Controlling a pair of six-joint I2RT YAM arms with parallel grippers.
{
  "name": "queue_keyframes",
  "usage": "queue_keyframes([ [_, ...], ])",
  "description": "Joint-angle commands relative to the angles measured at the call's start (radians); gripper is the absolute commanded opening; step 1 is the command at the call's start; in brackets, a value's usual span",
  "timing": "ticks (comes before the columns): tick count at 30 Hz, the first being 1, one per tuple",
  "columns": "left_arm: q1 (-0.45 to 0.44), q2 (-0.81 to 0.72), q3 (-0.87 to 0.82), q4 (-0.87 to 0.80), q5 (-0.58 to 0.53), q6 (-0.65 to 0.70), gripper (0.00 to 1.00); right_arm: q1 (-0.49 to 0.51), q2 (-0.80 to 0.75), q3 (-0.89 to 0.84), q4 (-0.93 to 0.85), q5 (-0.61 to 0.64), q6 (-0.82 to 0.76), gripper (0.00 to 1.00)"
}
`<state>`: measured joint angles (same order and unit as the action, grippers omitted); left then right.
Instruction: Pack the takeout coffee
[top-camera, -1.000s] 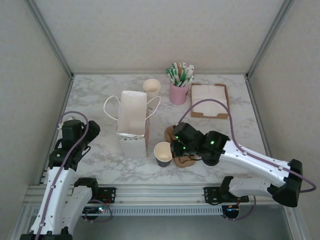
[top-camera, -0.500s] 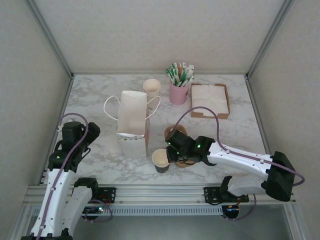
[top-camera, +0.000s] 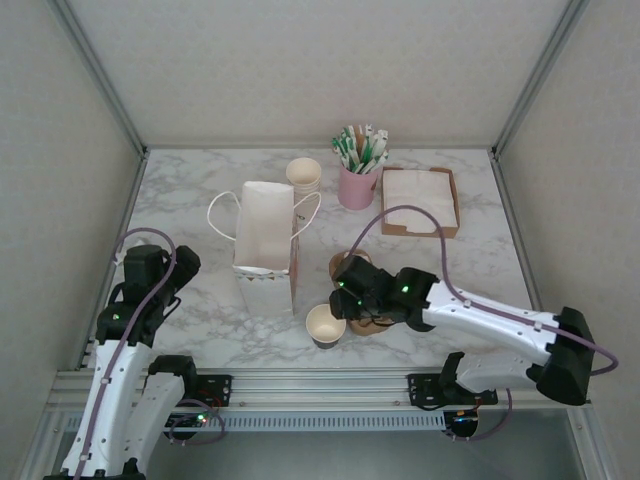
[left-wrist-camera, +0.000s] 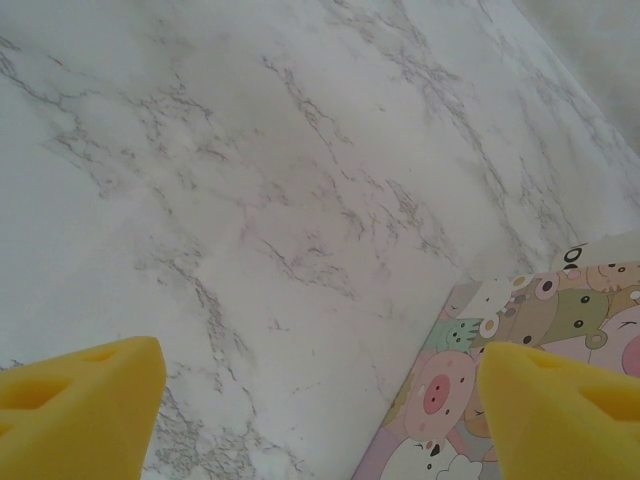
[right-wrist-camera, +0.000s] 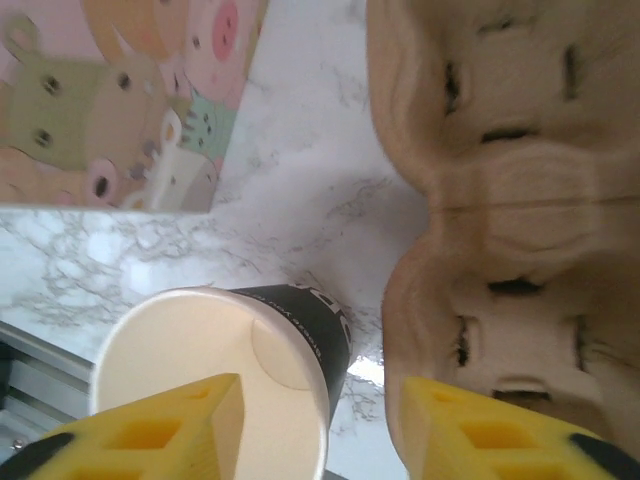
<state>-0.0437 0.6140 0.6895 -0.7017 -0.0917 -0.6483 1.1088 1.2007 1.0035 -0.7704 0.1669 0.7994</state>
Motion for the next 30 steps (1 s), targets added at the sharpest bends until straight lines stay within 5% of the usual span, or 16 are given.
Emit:
queue_keyframes([
  [1,0.007,-0.016,-0.012,-0.025,-0.026,0.005,0.82,-0.011,-0.057,0.105,-0.243,0.164,0.09,0.58],
  [7,0.007,-0.011,-0.025,-0.009,-0.016,-0.002,0.82,-0.245,-0.131,0.044,-0.474,0.224,0.27,0.81],
  [12,0.007,-0.011,-0.025,-0.019,-0.02,0.0,0.82,-0.44,-0.128,-0.058,-0.494,0.161,0.266,0.87],
  [20,0.006,-0.014,-0.031,-0.018,-0.019,-0.004,0.82,-0.564,-0.11,-0.19,-0.357,0.055,0.229,0.91],
  [30,0.007,-0.014,-0.033,-0.014,-0.011,-0.004,0.82,-0.601,-0.106,-0.231,-0.262,0.03,0.177,0.9],
])
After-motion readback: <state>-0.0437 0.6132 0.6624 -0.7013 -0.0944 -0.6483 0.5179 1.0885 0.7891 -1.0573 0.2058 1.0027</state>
